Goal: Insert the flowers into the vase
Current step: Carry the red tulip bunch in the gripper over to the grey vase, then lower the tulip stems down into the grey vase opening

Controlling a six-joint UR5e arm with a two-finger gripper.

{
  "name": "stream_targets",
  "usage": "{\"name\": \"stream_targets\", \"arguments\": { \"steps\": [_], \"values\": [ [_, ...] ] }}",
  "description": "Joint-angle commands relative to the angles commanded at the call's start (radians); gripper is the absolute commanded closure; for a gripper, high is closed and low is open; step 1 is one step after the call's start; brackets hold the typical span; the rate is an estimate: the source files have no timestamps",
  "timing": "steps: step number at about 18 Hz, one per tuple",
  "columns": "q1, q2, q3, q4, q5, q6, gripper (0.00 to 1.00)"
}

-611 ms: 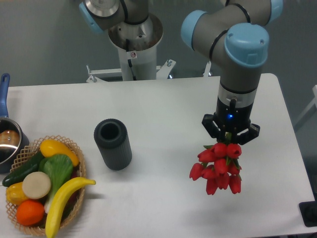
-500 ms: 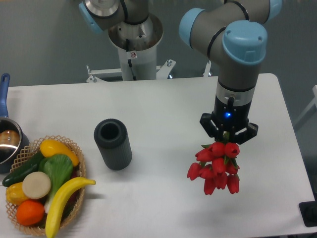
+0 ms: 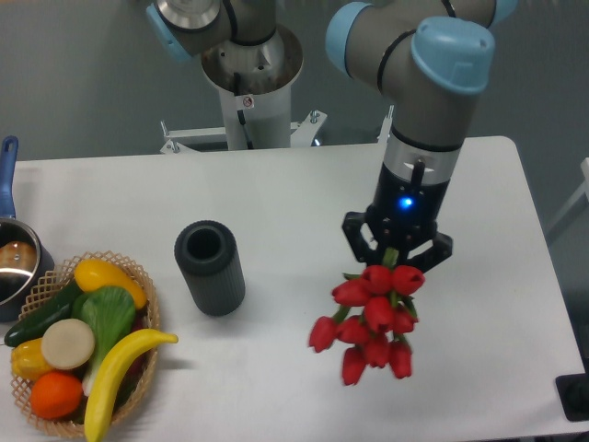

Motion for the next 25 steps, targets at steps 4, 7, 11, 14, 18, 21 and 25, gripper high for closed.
{"name": "stream_targets", "arguments": {
  "steps": [4, 7, 11, 14, 18, 21, 25],
  "values": [
    [0.002, 0.026, -0.046, 0.069, -0.235, -0.046, 1.00],
    [0.006, 0.040, -0.089, 0.074, -0.430, -0.037, 1.00],
    [0.025, 0.110, -0.232, 0.176, -0.563, -0.029, 0.97],
    [0.069, 0.159, -0.302, 0.181, -0.637, -0.016, 0.96],
    [0.064, 0.184, -0.384, 0.181, -0.648, 0.062, 0.96],
    [0.063, 0.181, -0.423, 0.181, -0.674, 0.149, 0.95],
    [0.063, 0.181, -0.459, 0.181, -0.677, 0.175, 0.93]
  ]
}}
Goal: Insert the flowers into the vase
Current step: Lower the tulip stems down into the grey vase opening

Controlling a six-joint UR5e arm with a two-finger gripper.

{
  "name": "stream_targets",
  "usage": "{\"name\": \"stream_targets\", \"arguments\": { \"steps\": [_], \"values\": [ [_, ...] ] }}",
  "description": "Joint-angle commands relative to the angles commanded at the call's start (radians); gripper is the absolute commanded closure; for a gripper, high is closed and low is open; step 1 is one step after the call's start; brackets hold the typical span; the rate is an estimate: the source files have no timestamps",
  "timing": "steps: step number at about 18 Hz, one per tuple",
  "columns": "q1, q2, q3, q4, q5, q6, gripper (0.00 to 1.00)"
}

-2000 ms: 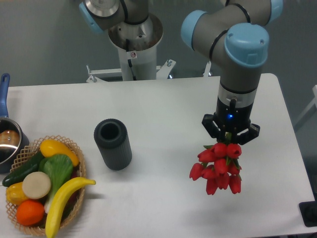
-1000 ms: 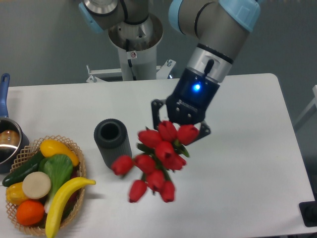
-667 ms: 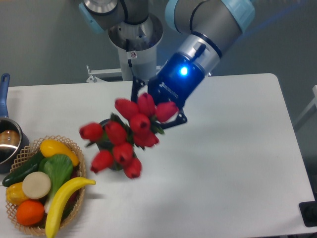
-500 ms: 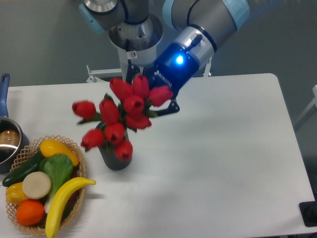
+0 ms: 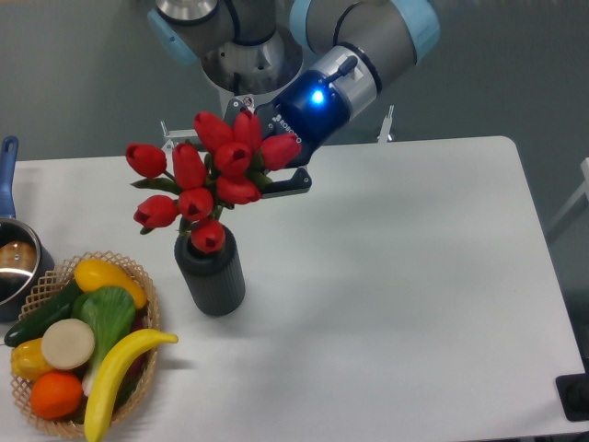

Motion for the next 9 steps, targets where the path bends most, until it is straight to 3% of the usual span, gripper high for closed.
{"name": "stream_targets", "arguments": {
  "steps": [5, 9],
  "values": [
    [-0.006, -0.002, -0.025, 0.000, -0.003, 0.011, 0.92],
    [-0.008, -0.015, -0.095, 0.002, 0.000, 0.116, 0.87]
  ]
}}
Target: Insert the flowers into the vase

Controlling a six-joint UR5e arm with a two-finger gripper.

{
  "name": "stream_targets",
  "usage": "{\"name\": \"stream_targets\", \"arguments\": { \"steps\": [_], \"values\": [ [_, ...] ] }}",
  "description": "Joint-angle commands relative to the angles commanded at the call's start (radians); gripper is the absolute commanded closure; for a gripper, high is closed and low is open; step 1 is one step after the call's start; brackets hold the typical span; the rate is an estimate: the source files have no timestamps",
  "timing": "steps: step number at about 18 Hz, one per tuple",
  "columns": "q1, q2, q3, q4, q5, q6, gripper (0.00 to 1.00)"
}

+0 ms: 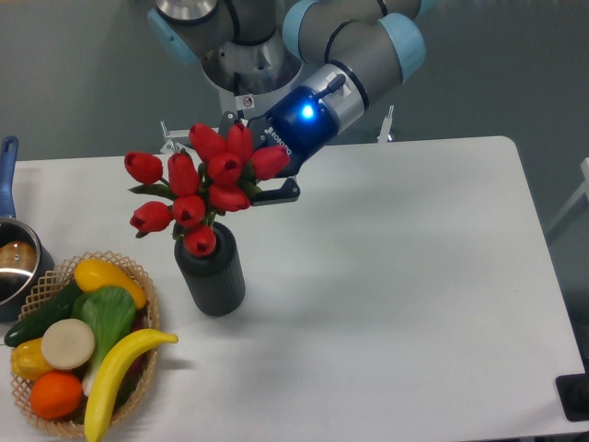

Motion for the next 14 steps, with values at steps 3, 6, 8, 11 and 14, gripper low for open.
{"name": "stream_targets", "arguments": {
  "steps": [3, 6, 8, 11, 14],
  "values": [
    [-0.003, 0.000, -0.075, 0.002, 0.002, 0.095, 0.77],
    [-0.003, -0.002, -0.117, 0.002, 0.005, 0.144, 0.50],
    [-0.003, -0.014, -0.121, 0.002, 0.006, 0.148, 0.09],
    [-0.002, -0.012, -0.123, 0.002, 0.029, 0.146, 0.00],
    [0.002, -0.005, -0.129, 0.002, 0.113, 0.148, 0.00]
  ]
}}
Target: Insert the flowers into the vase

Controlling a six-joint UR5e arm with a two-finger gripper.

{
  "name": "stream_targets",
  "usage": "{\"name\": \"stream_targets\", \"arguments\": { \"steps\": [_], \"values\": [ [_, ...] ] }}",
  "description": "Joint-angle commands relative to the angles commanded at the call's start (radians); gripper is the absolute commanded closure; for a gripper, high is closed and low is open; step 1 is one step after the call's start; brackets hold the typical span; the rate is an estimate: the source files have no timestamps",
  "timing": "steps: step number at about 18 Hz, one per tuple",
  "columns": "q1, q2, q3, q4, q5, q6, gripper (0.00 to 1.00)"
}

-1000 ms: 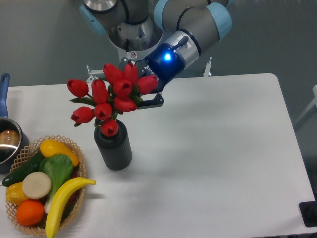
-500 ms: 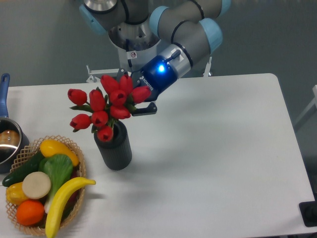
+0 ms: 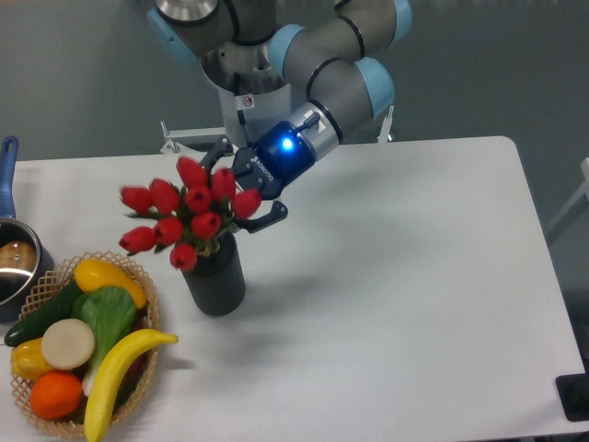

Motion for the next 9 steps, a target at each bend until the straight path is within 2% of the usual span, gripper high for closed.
{"name": "stream_targets", "arguments": {
  "steps": [4, 9],
  "values": [
    [0.014, 0.020, -0.006, 0.000, 0.046, 0.000, 0.00],
    [0.051, 0.124, -0.011, -0.009, 0.212, -0.008, 0.00]
  ]
}}
